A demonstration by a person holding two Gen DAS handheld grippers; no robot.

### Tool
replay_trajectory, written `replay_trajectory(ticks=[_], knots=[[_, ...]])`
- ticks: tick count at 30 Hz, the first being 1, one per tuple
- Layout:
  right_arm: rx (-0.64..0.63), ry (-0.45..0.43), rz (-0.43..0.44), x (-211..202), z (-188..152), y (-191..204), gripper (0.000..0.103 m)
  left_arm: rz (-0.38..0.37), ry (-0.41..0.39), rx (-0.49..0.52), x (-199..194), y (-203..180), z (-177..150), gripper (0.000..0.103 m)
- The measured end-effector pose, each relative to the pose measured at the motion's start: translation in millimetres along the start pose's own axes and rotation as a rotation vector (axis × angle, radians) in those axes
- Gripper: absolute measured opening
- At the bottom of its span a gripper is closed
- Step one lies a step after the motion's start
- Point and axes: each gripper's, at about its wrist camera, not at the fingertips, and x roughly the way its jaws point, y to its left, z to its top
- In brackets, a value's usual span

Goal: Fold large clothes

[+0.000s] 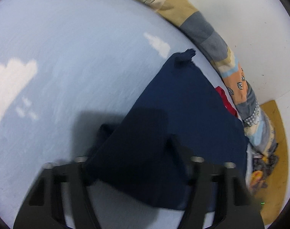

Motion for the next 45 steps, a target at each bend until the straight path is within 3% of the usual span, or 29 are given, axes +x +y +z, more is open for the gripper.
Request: replay_trajectory(ticks=[4, 8, 15, 21, 25, 27, 29, 31, 33, 37, 39, 42, 45], knots=[[-0.176, -0.037, -0.093, -1.3, -4.0, 27.6, 0.012, 0.106, -0.094, 0.163, -10.0, -29.6, -4.7, 0.026], [-0.303, -0.095, -0.108, -22.1, -13.2, 50.4, 0.009, 0.126, -0.154, 0.245, -27.7, -42.2, -12.2, 0.016], [-0.416, -0.153, -0.114, -66.2, -35.0, 61.8, 0.008, 0.124, -0.148, 0.347, -67.2, -46.0, -38.1, 0.014], [-0.412, -0.147, -0.117, -107.8, -52.9, 42.6, 0.008, 0.128, -0.12, 0.369, -102.7, -35.1, -91.0, 0.015], [-0.331, -0.109, -0.126, -123.7, -55.9, 12.8, 0.009, 0.25, -0.12, 0.316, -112.9, -19.6, -117.6, 0.033], [-0.253, -0.071, -0.106, -120.1, -51.9, -5.4, 0.01, 0.298, -0.179, 0.294, -123.9, -18.4, -122.1, 0.034], [-0.196, -0.058, -0.085, -117.3, -49.3, -16.9, 0.013, 0.36, -0.275, 0.355, -135.8, -36.6, -127.0, 0.034], [-0.193, -0.056, -0.086, -115.7, -49.3, -16.6, 0.015, 0.357, -0.384, 0.44, -147.1, -64.4, -133.5, 0.04], [-0.199, -0.058, -0.081, -115.9, -49.7, -13.7, 0.016, 0.294, -0.417, 0.512, -144.8, -89.2, -141.5, 0.051], [-0.197, -0.052, -0.084, -113.3, -49.0, -12.6, 0.021, 0.115, -0.286, 0.641, -100.6, -139.9, -166.2, 0.052], [-0.187, -0.047, -0.082, -112.6, -48.8, -14.6, 0.021, 0.088, -0.224, 0.676, -77.2, -158.8, -179.0, 0.052], [-0.185, -0.035, -0.076, -112.0, -47.6, -16.3, 0.021, 0.114, -0.182, 0.705, -45.5, -176.7, -192.3, 0.052], [-0.191, -0.024, -0.076, -111.4, -45.5, -16.2, 0.022, 0.208, -0.099, 0.755, -3.0, -185.8, -205.9, 0.052]])
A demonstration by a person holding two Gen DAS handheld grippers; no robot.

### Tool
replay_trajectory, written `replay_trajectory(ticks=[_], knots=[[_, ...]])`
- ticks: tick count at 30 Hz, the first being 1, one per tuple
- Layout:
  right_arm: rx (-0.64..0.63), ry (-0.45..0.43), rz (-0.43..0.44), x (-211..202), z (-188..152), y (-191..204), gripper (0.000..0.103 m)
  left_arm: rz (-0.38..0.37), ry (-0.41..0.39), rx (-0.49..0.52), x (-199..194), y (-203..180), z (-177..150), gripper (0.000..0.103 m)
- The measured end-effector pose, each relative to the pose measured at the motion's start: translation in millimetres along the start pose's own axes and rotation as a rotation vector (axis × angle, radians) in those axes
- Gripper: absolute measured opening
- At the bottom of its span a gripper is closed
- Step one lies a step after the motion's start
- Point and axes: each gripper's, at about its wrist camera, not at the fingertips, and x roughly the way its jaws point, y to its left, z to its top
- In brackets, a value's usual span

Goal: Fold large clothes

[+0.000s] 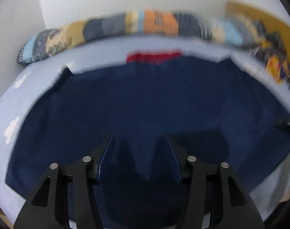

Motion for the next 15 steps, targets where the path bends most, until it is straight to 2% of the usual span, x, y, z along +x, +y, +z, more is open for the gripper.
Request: replay_trajectory(ticks=[1, 3, 5, 7, 9, 10, 12, 14, 15], knots=[[-0.002, 0.003, -0.001, 0.5, 0.3, 0.4, 0.023, 0.033, 0.024, 0.023, 11.1, -6.2, -5.2, 0.055], [-0.006, 0.013, -0.004, 2.1, 0.9, 1.2, 0.024, 0.074, -0.03, 0.015, 12.8, -10.7, -10.2, 0.056], [-0.005, 0.023, -0.002, 3.8, 1.5, 1.8, 0.028, 0.06, -0.046, -0.029, 2.7, -6.0, -16.0, 0.054], [0.002, 0.025, 0.006, 3.4, 1.1, 1.2, 0.032, 0.007, -0.095, -0.092, -8.6, 1.5, -14.4, 0.054], [0.01, 0.033, 0.013, 3.8, 0.8, 2.4, 0.041, 0.014, -0.139, -0.079, -16.7, -0.3, -10.2, 0.055], [0.011, 0.037, 0.017, 4.2, 0.1, 3.3, 0.045, 0.005, -0.144, -0.081, -16.6, -1.2, -9.4, 0.055], [0.003, 0.036, 0.015, 4.4, -2.4, 5.7, 0.047, 0.023, -0.133, -0.073, -11.2, -2.9, -8.2, 0.055], [-0.005, 0.037, 0.007, 5.8, -3.6, 6.6, 0.048, 0.041, -0.07, -0.056, 10.9, -5.3, -10.6, 0.057], [-0.003, 0.041, 0.005, 7.4, -3.6, 5.4, 0.048, 0.04, -0.089, -0.063, 13.9, -5.9, -11.6, 0.058]])
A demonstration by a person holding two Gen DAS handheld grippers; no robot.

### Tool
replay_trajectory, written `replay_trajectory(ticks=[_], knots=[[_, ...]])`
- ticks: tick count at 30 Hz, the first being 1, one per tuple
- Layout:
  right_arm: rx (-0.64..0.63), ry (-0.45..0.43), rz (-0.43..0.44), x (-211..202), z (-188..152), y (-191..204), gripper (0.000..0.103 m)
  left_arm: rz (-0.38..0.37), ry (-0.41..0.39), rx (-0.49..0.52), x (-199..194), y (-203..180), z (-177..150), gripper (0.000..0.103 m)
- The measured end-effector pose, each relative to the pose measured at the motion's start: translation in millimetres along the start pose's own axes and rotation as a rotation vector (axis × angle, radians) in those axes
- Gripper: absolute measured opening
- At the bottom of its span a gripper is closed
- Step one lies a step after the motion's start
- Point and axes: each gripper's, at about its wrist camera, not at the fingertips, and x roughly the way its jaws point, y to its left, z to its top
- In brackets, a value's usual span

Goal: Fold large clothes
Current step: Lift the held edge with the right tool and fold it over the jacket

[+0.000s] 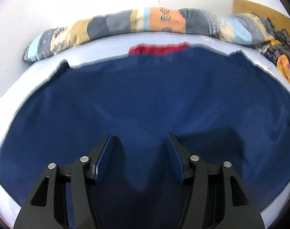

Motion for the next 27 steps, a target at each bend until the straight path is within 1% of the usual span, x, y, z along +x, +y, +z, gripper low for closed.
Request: replay_trajectory(ticks=[1, 3, 6, 9, 11, 13, 15, 17, 21, 25, 26, 27], knots=[[0.004, 0.003, -0.001, 1.8, 0.2, -2.1, 0.049, 0.015, -0.008, -0.004, -0.9, -0.1, -1.4, 0.062], [0.019, 0.016, -0.014, 7.7, -0.3, -7.4, 0.049, 0.021, -0.007, 0.0, -1.0, -1.5, -2.1, 0.062], [0.039, 0.04, -0.024, 17.6, -3.8, -13.3, 0.048, 0.009, -0.006, -0.013, -0.7, 0.8, -3.7, 0.063], [0.02, 0.024, -0.037, 21.4, -6.1, -11.9, 0.048, 0.01, -0.008, -0.01, 0.4, 0.5, -4.1, 0.063], [-0.011, 0.014, -0.046, 23.0, -5.6, -7.6, 0.026, 0.01, -0.009, -0.011, 0.5, 0.5, -4.1, 0.063], [-0.052, -0.009, -0.061, 19.6, -3.9, -1.2, 0.018, 0.012, -0.01, -0.009, 0.3, 0.4, -4.2, 0.063], [-0.075, -0.024, -0.063, 14.4, -3.3, 5.7, 0.015, 0.012, -0.012, -0.011, 0.4, 0.6, -4.4, 0.064], [-0.105, -0.051, -0.051, 7.7, -2.5, 14.2, 0.012, 0.016, -0.014, -0.007, 0.0, -0.3, -4.4, 0.064], [-0.138, -0.083, -0.006, -3.9, -1.4, 29.8, 0.011, 0.029, -0.018, 0.005, 0.6, -2.8, -4.1, 0.064], [-0.142, -0.101, 0.097, -17.5, 0.2, 47.6, 0.011, 0.046, -0.027, 0.006, -2.8, -2.3, -3.7, 0.063], [-0.154, -0.106, 0.122, -22.3, -0.2, 55.0, 0.011, 0.056, -0.042, -0.003, -6.5, -1.1, -3.8, 0.063], [-0.166, -0.111, 0.128, -25.1, -1.4, 59.7, 0.011, 0.061, -0.075, -0.012, -12.6, 0.1, -4.4, 0.063]])
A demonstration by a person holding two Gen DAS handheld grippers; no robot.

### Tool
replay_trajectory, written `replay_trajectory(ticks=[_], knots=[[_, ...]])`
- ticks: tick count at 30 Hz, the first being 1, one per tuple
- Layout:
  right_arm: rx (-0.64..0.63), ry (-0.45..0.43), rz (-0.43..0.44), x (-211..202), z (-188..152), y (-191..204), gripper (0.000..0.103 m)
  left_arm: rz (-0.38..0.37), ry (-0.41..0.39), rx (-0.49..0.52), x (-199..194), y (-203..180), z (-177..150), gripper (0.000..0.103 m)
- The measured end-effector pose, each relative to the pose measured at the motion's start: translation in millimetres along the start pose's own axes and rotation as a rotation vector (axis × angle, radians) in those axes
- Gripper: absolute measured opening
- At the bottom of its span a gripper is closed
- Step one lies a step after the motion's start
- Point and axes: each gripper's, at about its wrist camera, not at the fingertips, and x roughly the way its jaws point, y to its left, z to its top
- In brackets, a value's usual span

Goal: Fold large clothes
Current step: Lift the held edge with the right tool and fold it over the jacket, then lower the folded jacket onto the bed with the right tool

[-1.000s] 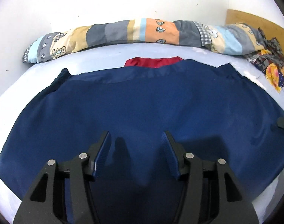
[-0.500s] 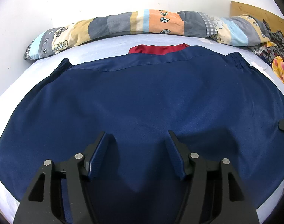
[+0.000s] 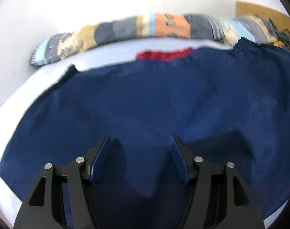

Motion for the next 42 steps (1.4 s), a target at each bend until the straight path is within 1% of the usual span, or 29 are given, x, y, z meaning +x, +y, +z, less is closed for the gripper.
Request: replay_trajectory(ticks=[1, 2, 3, 4, 6, 8, 11, 14, 15, 17, 20, 23, 24, 25, 27, 30, 31, 33, 35, 36, 38, 41, 42], knots=[[-0.024, -0.011, 0.003, -3.5, 0.5, 8.3, 0.011, 0.015, -0.031, 0.006, -5.0, 0.0, 0.1, 0.063], [-0.036, -0.016, 0.007, -4.3, 0.5, 13.4, 0.011, 0.02, -0.037, 0.025, -4.9, -1.9, 0.1, 0.063], [-0.05, -0.02, 0.017, -6.2, 0.5, 20.2, 0.011, 0.015, -0.017, 0.052, -0.5, -5.3, -0.7, 0.063], [-0.056, -0.022, 0.02, -7.1, 0.0, 23.4, 0.011, 0.006, 0.033, 0.077, 9.8, -8.7, -3.2, 0.064], [-0.071, -0.01, 0.036, -5.9, -2.1, 33.0, 0.011, -0.001, 0.039, 0.075, 10.9, -7.5, -1.9, 0.064], [-0.094, -0.009, 0.032, -5.4, -5.0, 41.9, 0.011, -0.021, 0.045, 0.067, 8.4, -3.7, 1.1, 0.063], [-0.161, -0.019, 0.017, -6.1, -4.7, 65.3, 0.011, -0.049, 0.022, 0.009, -4.0, 13.9, 10.4, 0.063], [-0.224, -0.018, 0.006, -5.9, -9.7, 88.0, 0.011, -0.022, 0.007, -0.047, -19.0, 48.5, 30.4, 0.063], [-0.244, -0.018, 0.002, -5.0, -12.8, 94.9, 0.011, -0.024, 0.005, -0.069, -22.6, 63.3, 37.3, 0.063], [-0.298, -0.011, -0.013, 0.2, -21.9, 115.4, 0.011, -0.018, 0.028, -0.093, -27.3, 98.5, 50.5, 0.063], [-0.358, 0.001, -0.024, 9.9, -36.7, 143.8, 0.011, 0.02, 0.025, -0.135, -36.9, 157.8, 59.1, 0.063], [-0.42, 0.021, -0.04, 26.5, -56.4, 177.2, 0.011, 0.083, 0.004, -0.198, -44.4, 219.5, 55.6, 0.065], [-0.446, 0.031, -0.047, 36.4, -67.0, 192.3, 0.011, 0.109, -0.003, -0.225, -46.4, 243.6, 51.2, 0.065], [-0.461, 0.038, -0.054, 43.5, -73.4, 200.9, 0.012, 0.128, -0.008, -0.249, -47.1, 259.8, 45.1, 0.065], [-0.502, 0.064, -0.066, 68.9, -97.3, 226.6, 0.012, 0.179, -0.009, -0.283, -46.8, 292.3, 32.2, 0.065], [-0.558, 0.107, -0.071, 107.1, -136.7, 256.5, 0.012, 0.211, 0.025, -0.314, -40.0, 320.6, 17.1, 0.065], [-0.597, 0.123, -0.078, 123.4, -156.3, 267.3, 0.012, 0.208, 0.034, -0.328, -38.1, 328.4, 14.3, 0.065], [-0.697, 0.158, -0.106, 154.7, -197.4, 280.8, 0.012, 0.182, 0.038, -0.367, -35.4, 340.0, 11.8, 0.065], [-0.758, 0.219, -0.13, 179.1, -232.2, 280.5, 0.012, 0.154, 0.043, -0.388, -33.6, 341.2, 11.0, 0.065], [-0.782, 0.237, -0.145, 185.4, -242.9, 279.0, 0.012, 0.146, 0.042, -0.39, -32.1, 338.5, 11.9, 0.065], [-0.823, 0.225, -0.165, 185.7, -254.8, 278.9, 0.012, 0.137, 0.032, -0.376, -36.3, 334.2, 11.9, 0.065], [-0.849, 0.187, -0.167, 174.2, -247.5, 286.8, 0.012, 0.118, 0.03, -0.359, -35.4, 330.9, 14.4, 0.065], [-0.869, 0.178, -0.174, 170.3, -250.7, 292.3, 0.015, 0.113, 0.033, -0.358, -34.8, 330.2, 15.0, 0.065]])
